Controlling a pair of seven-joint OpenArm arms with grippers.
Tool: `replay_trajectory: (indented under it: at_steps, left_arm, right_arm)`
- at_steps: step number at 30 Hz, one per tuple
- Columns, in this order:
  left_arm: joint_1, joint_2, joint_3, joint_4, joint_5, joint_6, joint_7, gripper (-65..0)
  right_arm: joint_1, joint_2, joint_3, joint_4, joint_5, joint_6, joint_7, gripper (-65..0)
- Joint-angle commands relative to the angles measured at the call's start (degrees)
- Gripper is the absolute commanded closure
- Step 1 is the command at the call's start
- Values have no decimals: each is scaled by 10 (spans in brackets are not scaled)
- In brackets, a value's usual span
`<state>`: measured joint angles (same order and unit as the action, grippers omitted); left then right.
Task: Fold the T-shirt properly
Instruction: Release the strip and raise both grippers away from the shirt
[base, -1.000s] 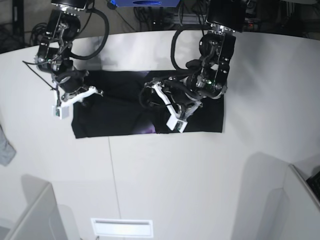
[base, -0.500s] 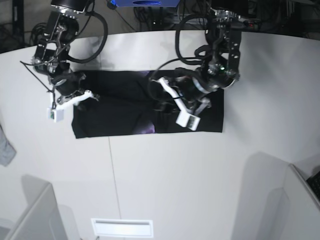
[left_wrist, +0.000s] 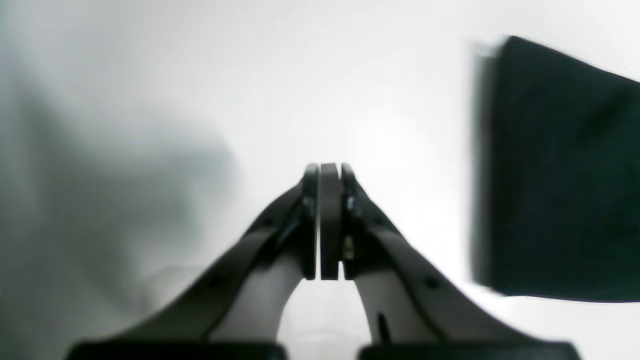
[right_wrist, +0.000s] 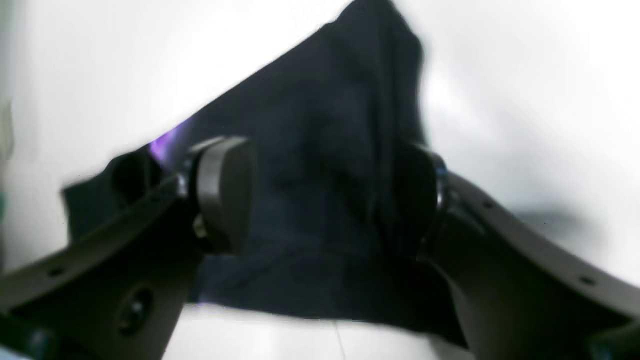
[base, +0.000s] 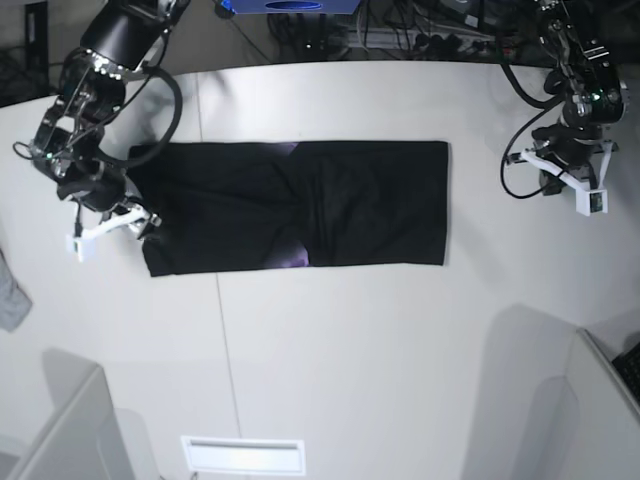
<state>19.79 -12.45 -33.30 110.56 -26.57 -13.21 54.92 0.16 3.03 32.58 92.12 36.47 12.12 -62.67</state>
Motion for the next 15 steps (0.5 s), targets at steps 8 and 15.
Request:
replay_trajectory:
  at_steps: [8, 15]
  left_arm:
    - [-1, -4, -66, -10, -9, -75, -10, 0]
    - [-8, -5, -48, -30, -9, -73, -10, 0]
  right_arm:
    - [53, 93, 5, -148, 58, 4, 13, -417]
    - [50, 93, 3, -187, 81, 6, 10, -417]
